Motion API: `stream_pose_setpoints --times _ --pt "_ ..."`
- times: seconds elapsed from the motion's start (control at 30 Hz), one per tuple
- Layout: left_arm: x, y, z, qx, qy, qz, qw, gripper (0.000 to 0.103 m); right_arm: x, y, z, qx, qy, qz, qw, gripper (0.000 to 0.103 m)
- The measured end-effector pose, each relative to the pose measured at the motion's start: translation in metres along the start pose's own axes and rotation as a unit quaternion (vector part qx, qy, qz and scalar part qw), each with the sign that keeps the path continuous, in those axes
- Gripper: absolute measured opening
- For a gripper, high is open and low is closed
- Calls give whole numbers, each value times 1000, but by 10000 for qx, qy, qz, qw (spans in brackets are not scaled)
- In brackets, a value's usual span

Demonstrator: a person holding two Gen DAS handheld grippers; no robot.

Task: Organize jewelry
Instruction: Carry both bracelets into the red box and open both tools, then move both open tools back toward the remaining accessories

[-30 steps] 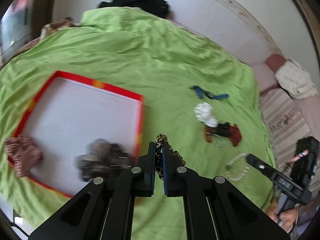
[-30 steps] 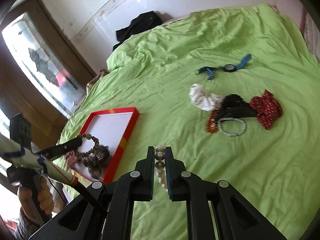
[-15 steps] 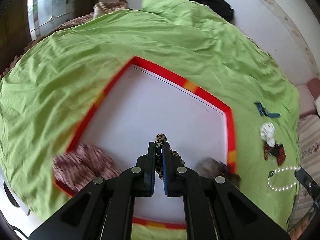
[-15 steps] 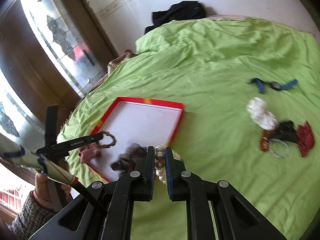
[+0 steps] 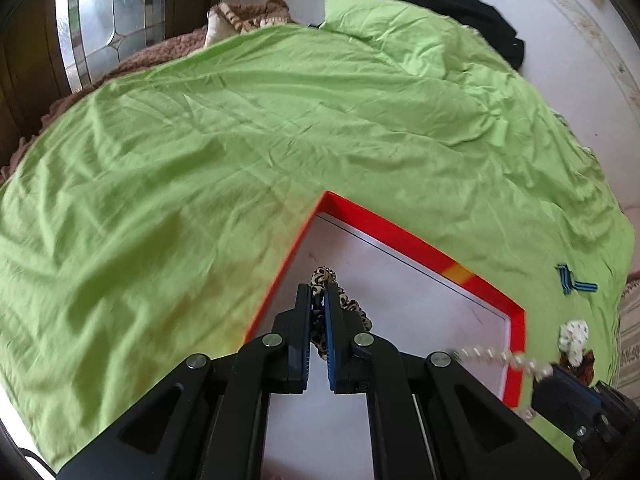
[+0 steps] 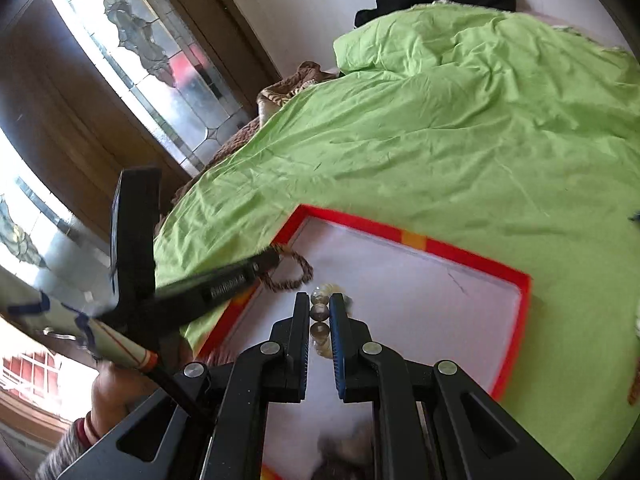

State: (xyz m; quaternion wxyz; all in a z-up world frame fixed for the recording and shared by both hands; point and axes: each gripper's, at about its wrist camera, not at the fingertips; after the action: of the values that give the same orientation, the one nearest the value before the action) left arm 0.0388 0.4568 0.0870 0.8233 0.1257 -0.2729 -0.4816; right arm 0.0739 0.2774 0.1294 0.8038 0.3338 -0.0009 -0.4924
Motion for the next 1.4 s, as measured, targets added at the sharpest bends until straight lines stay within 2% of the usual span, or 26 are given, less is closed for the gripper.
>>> stream_pose_setpoints --times 0.1,0.17,0.27,0.33,0.43,0.47,0.5,0.57,0.63,0.9,1.03,1.2,1.4 --pt "-8 8 -16 -56 -10 113 9999 6 9 7 -35 -243 -47 -139 9996 11" --pt "-11 11 -22 -92 -195 204 9996 6 16 7 -48 -318 -120 -176 9993 11" --pt "-8 12 -24 -55 -193 109 9997 7 26 8 -58 -376 -194 -248 9988 11" --pt "-6 12 -24 -37 -215 90 9997 11 32 7 -62 -406 -228 -299 9985 11" --pt "-3 9 -21 -34 -278 49 9996 23 36 4 -63 -430 -345 -292 9981 13" --pt "-1 8 -18 -17 -278 11 9996 29 38 4 -62 -421 -366 -304 9980 21" --pt "1 6 -14 8 -283 -18 9996 34 38 3 -60 -411 -363 -312 9980 36" --pt "2 4 -5 61 -306 -13 9995 41 39 3 -52 -304 -432 -280 9982 51" --pt "3 1 6 144 -255 21 9996 46 38 2 -39 -201 -470 -209 9985 52" --pt "22 -31 70 513 -68 -109 9986 49 47 -21 34 91 -521 -120 9985 56" --pt "46 -63 101 723 141 -441 9963 51 69 -54 72 108 -595 -244 9979 57" --pt "90 -104 130 798 220 -1013 9914 52 99 -99 109 129 -801 -439 9957 59" --pt "144 -145 142 756 -22 -1506 9857 58 148 -154 148 180 -971 -959 9905 61"
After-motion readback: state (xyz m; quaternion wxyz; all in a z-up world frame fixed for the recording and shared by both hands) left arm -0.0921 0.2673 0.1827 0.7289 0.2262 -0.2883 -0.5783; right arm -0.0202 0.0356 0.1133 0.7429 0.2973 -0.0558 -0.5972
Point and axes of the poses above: each gripper's, at about its wrist camera, not at the fingertips, and z roughly against the way its jaws point, x to its right, y to its top, and after that the axes turned 5 degrees about -y, right-handed
